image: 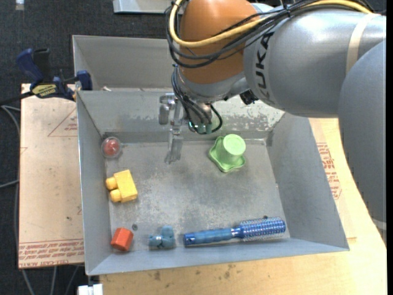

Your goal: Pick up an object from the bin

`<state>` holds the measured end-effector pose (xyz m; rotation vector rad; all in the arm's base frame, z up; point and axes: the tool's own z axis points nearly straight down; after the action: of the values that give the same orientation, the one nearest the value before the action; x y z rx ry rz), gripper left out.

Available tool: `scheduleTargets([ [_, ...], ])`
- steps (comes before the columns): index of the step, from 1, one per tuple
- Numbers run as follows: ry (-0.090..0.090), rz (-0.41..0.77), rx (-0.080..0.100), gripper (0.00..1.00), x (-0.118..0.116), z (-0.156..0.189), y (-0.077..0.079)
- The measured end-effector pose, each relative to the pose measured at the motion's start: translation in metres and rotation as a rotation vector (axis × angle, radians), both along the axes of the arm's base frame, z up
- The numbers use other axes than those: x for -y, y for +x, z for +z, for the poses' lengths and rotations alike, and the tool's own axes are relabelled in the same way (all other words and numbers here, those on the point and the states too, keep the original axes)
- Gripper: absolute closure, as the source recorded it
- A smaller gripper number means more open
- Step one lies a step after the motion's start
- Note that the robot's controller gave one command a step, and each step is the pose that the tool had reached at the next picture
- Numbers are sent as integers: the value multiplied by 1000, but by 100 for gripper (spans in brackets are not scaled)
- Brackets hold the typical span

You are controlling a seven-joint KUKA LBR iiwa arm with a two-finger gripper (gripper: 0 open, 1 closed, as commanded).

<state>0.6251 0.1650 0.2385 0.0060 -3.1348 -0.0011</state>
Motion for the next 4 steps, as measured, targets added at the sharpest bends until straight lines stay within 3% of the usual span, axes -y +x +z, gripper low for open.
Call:
scheduleTargets([
  [1, 1, 198, 1, 0, -63, -140, -13],
  [2, 2, 434, 6, 0, -81, -166, -46],
  [3, 3, 432, 8, 100, -80, -165, -45],
  [4, 4, 418, 19, 100, -78, -42, -35],
])
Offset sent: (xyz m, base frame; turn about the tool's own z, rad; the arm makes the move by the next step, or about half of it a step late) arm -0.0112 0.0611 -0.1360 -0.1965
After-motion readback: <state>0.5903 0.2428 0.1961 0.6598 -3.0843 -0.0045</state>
